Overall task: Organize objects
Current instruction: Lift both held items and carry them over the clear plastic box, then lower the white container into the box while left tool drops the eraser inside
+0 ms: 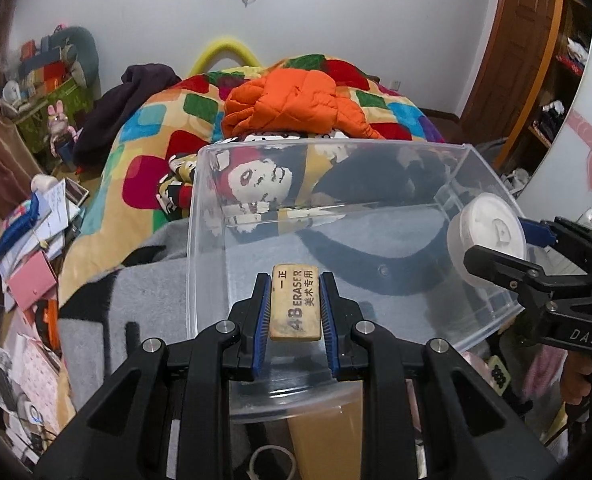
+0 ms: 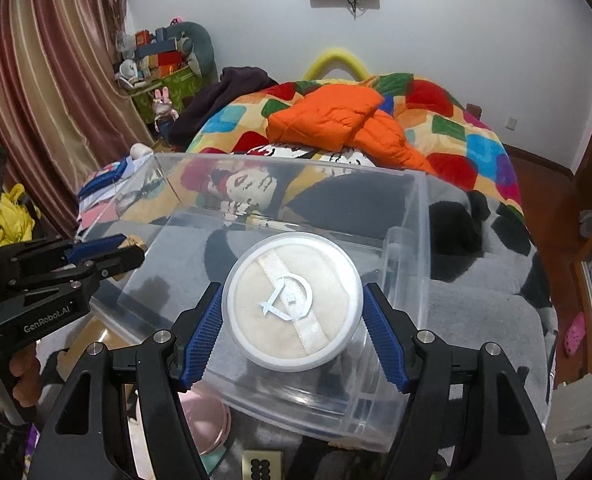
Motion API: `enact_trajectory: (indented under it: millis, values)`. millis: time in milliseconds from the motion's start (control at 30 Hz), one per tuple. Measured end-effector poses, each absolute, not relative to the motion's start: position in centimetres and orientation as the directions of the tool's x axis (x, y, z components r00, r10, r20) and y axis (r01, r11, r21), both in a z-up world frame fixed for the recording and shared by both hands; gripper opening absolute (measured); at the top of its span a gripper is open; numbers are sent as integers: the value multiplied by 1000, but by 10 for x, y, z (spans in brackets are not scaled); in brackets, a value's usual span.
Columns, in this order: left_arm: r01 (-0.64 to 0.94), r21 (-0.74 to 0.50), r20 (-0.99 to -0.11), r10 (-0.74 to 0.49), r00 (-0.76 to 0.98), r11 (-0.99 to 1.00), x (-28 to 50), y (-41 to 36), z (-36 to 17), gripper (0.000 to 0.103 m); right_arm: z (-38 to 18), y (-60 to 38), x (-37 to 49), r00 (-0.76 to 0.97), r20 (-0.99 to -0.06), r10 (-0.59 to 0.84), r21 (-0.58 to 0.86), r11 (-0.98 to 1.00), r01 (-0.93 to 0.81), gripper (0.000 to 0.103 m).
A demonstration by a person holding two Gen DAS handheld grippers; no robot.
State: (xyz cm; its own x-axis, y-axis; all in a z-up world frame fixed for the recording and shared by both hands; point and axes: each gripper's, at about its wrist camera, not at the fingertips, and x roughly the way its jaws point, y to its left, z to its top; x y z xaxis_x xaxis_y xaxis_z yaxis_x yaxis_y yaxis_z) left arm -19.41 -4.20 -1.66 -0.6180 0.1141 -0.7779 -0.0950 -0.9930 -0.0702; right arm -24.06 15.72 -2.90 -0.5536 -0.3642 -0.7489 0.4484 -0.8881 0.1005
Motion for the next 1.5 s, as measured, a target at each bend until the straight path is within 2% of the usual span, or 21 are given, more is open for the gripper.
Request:
enact_trajectory:
  millis: [167,433,767,933,1000,1067,1200,1500]
  values:
    - [-110,-33,-789,93,-607,-993,-200,-39,-18,23,-33,149,-249,-532,-766,-361,106,-887,450,66]
    - [-149,28,-796,68,-601,-988,-204,-29,-22,23,-39,129,-254,-530,-797,-291,16,-887,462,66]
    - [-153,30,-795,69,-603,-988,-205,-28,-23,24,-43,125,-255,-523,-812,-258,-16,-886,463,66]
    - [-161,10,-797,90,-598,-987,-204,-27,-22,31,-42,125,-254,-523,-814,-255,-16,-889,458,67]
    - [-167,-2,-796,102,-596,-986,-203,-26,-22,40,-42,125,-254,-524,-813,-254,-18,-889,458,67]
    - [-170,1,-795,102,-599,-985,-201,-23,-21,44,-41,126,-254,-521,-814,-258,-8,-891,455,67]
    - [-171,11,-786,97,-610,-985,-198,-23,-18,48,-39,128,-252,-510,-810,-290,25,-886,464,77]
    - [-155,34,-748,78,-659,-987,-181,-24,0,62,-26,135,-238,-529,-790,-310,31,-882,469,78]
